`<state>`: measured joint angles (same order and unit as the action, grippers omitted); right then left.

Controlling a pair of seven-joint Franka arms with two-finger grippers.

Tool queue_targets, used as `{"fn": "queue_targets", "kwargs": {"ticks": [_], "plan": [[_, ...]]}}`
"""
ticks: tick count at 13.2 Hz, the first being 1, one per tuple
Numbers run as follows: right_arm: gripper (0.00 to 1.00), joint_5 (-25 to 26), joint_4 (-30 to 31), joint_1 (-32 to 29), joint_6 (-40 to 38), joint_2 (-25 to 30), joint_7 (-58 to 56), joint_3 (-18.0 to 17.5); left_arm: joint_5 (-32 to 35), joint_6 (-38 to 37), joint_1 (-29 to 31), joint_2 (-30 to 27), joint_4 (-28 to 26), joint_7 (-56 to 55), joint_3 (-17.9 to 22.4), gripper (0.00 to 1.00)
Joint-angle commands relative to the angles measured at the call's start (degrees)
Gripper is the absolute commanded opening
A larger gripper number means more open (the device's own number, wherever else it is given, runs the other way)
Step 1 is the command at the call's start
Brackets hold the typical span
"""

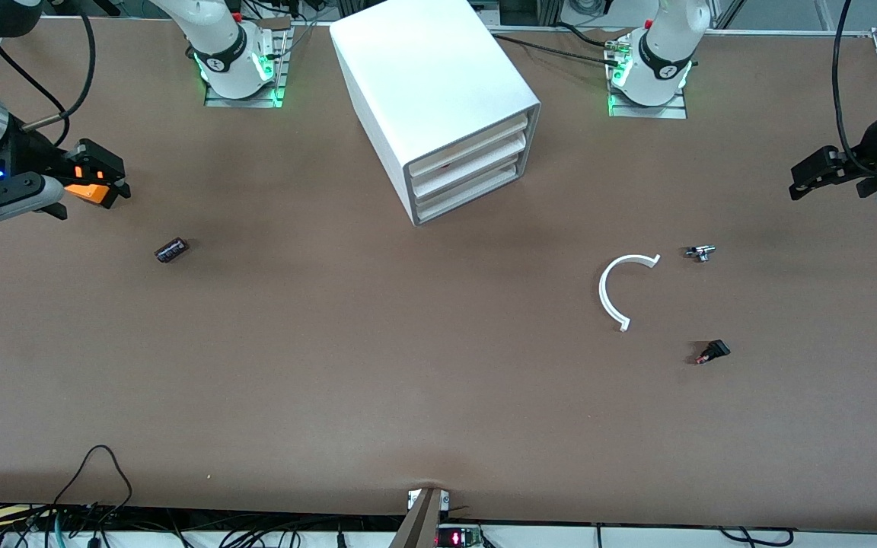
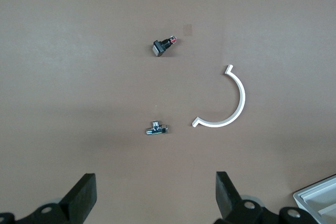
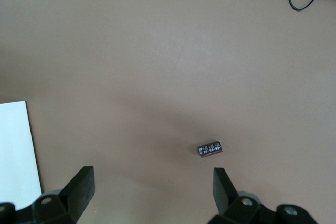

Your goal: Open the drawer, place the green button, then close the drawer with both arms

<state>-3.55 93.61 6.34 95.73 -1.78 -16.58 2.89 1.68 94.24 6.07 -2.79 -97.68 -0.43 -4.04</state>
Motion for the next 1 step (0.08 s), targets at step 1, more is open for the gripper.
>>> {"fn": "queue_targets", "kwargs": {"ticks": [1], "plan": [[1.00, 0.7, -1.3, 0.3, 0.0, -0.7, 0.8, 0.0, 1.2, 0.4, 0.3, -0.7, -0.5, 0.4, -0.4, 1.00]]}}
